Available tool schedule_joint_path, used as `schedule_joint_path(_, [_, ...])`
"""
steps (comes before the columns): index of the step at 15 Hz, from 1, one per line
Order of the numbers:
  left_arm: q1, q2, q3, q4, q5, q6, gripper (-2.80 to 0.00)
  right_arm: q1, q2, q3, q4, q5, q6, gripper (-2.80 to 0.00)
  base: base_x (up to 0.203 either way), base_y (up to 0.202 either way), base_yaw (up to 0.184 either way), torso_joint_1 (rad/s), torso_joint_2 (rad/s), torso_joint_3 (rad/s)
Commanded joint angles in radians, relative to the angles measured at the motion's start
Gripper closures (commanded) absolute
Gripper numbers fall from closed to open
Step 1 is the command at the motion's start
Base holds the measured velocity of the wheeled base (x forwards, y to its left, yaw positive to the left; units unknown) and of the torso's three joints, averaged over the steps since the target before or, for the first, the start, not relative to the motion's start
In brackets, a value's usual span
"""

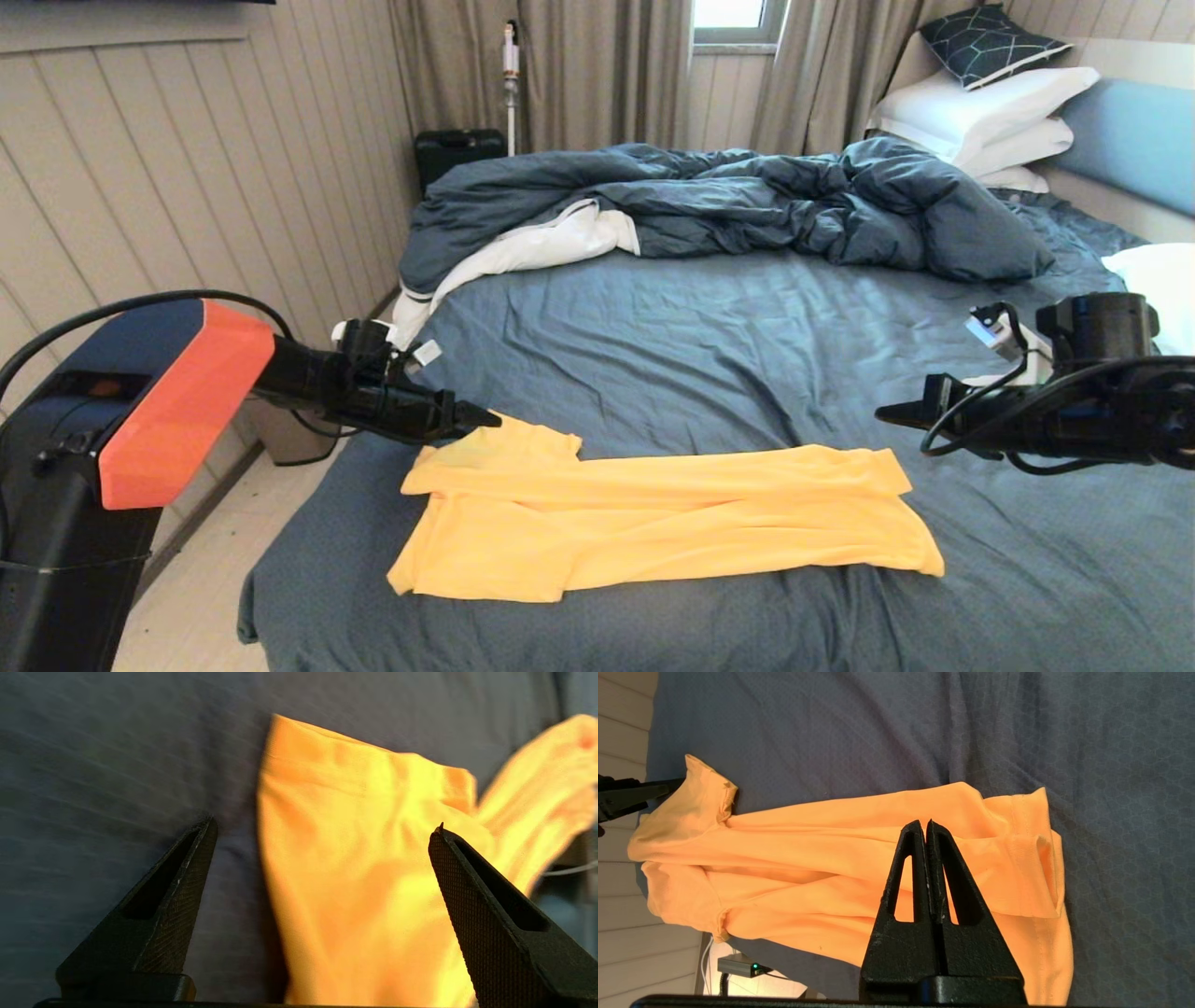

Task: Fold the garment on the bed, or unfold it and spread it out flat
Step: Fold the yellow T-shirt

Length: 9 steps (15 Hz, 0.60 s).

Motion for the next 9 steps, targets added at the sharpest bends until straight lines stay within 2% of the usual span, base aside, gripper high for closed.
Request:
schedule_joint_path(1, [0.0,-0.01,0.007,-0.002,-0.015,-0.007,-2.8,-0.001,0.003,0.0,-0.002,0.003,0.001,0.0,0.0,0.0,0.0,0.0,0.0,0.0])
schedule_joint_path(4, [0.0,-0.017,0.026,-0.01,-0.017,-0.007,-2.8,-0.003,0.004,0.0,-0.003,0.003,0.001,0.0,0.0,0.0,0.0,0.0,0.0,0.0])
schedule_joint_path(5, [0.0,-0.015,0.027,-0.01,-0.017,-0.005,-1.11,-0.003,0.004,0.0,-0.003,0.003,0.001,0.0,0.0,0.0,0.0,0.0,0.0,0.0])
schedule_joint_path(6, [0.0,-0.012,0.027,-0.01,-0.017,-0.002,0.0,-0.003,0.003,-0.001,-0.003,0.003,0.001,0.0,0.0,0.0,0.0,0.0,0.0,0.0])
schedule_joint_path(9, [0.0,-0.008,0.037,-0.01,-0.014,0.004,0.0,-0.008,0.003,-0.006,-0.003,0.003,0.001,0.0,0.0,0.0,0.0,0.0,0.0,0.0])
